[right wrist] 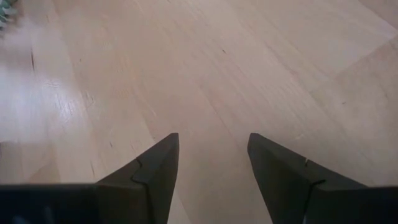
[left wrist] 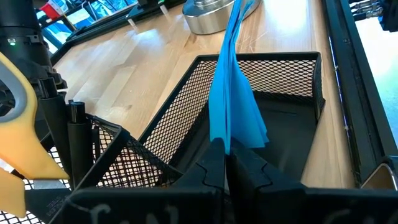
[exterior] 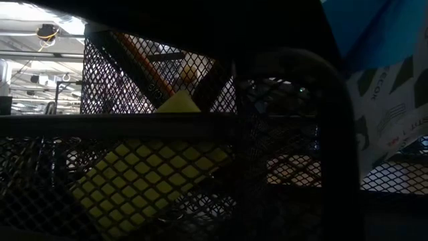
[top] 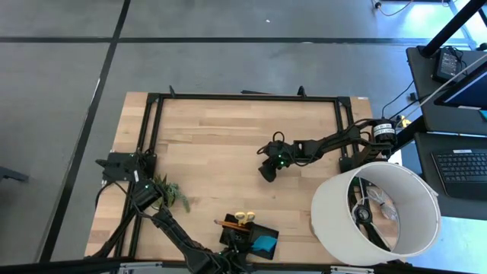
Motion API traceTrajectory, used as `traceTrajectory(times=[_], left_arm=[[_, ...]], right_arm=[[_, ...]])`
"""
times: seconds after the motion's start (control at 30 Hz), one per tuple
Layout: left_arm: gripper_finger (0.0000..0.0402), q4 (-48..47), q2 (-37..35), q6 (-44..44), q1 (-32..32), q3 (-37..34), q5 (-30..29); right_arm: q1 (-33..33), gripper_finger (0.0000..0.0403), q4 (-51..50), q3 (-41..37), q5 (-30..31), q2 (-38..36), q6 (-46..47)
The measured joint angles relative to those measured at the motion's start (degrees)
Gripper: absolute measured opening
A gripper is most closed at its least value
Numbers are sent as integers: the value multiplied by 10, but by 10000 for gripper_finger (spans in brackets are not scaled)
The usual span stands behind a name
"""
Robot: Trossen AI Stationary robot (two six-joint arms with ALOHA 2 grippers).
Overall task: Pick and place office supplies into organizer
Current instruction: Put the blue sticky notes into the black desk organizer
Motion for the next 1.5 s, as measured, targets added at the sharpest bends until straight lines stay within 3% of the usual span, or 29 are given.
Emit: traceTrajectory(times=[0.53,1.5], left_arm=[[4,-20,-1,-1,0,0,33],[73,-48,-35,-42,0,-3,99]], right_arm=[[0,200,0,0,-3,0,-14],[0,200,1,0,-3,0,-13]])
